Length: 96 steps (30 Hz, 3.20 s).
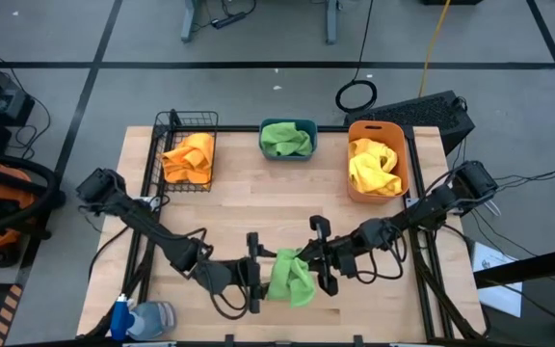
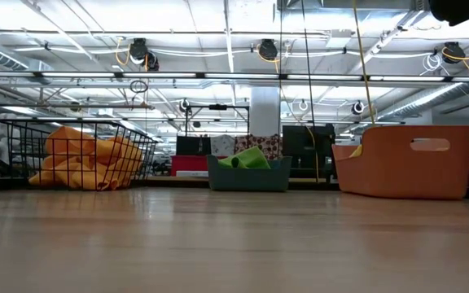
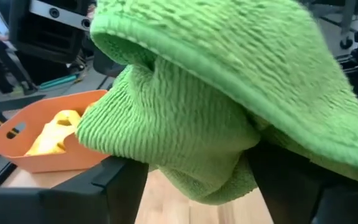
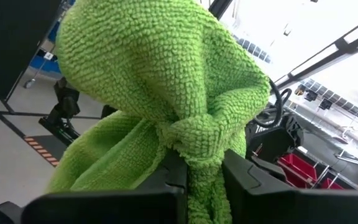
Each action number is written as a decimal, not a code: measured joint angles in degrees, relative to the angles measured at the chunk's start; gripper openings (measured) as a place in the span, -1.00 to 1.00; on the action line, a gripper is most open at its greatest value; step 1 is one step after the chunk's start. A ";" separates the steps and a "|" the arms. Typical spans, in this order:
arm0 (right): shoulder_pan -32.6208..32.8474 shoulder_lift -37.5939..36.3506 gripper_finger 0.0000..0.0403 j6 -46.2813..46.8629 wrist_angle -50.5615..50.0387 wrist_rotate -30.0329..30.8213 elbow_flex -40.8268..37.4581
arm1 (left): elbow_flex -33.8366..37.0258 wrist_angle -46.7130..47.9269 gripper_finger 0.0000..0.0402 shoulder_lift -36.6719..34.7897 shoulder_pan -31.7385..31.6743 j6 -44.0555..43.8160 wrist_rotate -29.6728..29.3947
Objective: Sort microfiber towel by color & place in baskets
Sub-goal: Put the green microfiber cloth into the blue bin
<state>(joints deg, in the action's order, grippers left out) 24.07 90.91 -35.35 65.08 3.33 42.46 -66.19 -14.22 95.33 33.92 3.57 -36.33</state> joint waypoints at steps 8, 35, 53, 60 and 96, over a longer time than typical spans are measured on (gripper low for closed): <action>-0.44 0.00 -0.83 0.49 -0.02 0.97 0.00 | 0.00 0.37 -0.38 0.00 -2.06 4.04 1.74; 2.96 -0.74 0.61 36.30 -9.53 20.67 0.02 | -0.04 5.33 -0.97 -1.31 -2.53 5.82 -21.85; 1.09 -0.68 -0.21 31.50 -7.93 25.04 0.02 | -0.04 4.13 -0.68 -1.25 -5.82 2.80 -3.62; 0.34 -0.68 -0.92 30.29 -7.78 25.03 0.02 | -0.04 7.93 -0.34 -1.83 -5.20 2.80 -5.35; -40.27 -11.45 -0.96 36.13 -35.19 12.69 3.20 | 4.35 76.05 -0.17 -13.63 7.26 -49.34 -37.27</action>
<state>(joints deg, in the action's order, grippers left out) -16.20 79.46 0.78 29.89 16.02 45.66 -61.84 61.83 81.70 41.18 -45.77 -73.59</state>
